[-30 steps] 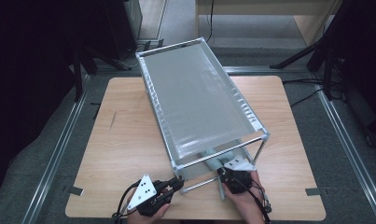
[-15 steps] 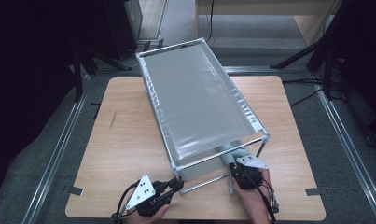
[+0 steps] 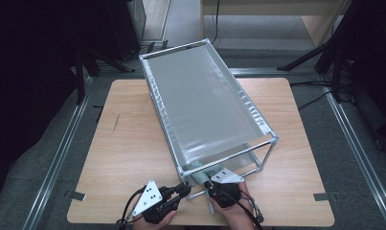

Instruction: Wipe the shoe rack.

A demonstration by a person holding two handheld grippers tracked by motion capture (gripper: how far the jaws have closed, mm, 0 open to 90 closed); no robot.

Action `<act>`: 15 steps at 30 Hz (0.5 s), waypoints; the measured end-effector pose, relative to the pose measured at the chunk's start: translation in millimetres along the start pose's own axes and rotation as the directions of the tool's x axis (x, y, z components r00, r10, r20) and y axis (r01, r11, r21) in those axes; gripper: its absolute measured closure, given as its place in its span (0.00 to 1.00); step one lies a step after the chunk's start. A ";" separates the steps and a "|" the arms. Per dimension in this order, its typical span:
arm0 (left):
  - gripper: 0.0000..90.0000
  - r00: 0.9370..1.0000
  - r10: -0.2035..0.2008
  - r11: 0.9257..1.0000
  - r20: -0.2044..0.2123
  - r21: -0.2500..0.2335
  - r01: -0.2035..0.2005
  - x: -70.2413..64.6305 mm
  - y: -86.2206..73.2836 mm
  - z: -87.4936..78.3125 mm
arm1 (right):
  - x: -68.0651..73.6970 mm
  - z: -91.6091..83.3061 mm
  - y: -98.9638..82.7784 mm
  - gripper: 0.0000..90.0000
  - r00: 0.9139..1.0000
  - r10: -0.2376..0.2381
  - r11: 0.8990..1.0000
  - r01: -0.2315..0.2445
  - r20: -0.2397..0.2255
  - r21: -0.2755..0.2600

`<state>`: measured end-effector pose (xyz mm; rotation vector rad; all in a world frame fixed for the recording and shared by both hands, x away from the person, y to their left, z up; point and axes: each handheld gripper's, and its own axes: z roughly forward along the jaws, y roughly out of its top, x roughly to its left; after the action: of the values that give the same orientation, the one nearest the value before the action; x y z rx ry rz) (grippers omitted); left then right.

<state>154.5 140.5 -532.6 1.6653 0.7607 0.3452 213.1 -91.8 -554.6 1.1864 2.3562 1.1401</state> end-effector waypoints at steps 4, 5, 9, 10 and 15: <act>0.89 1.000 -0.005 1.000 0.000 0.003 0.005 0.1 0.2 0.0 | -21.6 -9.8 -1.1 0.89 0.997 0.032 0.999 -0.032 0.069 0.004; 0.89 1.000 -0.006 1.000 0.000 0.004 0.006 0.0 0.3 0.0 | -27.8 -13.2 -2.0 0.89 0.995 0.039 0.999 -0.039 0.088 0.002; 0.89 1.000 -0.010 1.000 0.005 0.004 0.010 0.7 0.3 0.0 | -53.5 -29.7 -6.2 0.89 0.984 0.087 0.996 -0.086 0.153 -0.015; 0.89 1.000 -0.011 1.000 0.006 0.004 0.011 0.8 0.3 0.0 | -59.2 -34.0 -7.0 0.89 0.979 0.095 0.995 -0.093 0.179 -0.018; 0.89 1.000 -0.010 1.000 0.006 0.005 0.010 0.8 0.4 0.0 | -86.6 -54.2 -12.7 0.89 0.949 0.170 0.985 -0.163 0.266 -0.049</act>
<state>155.2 141.0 -532.4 1.6664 0.7657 0.3314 231.4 -191.7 -537.6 1.4540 2.0642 0.9826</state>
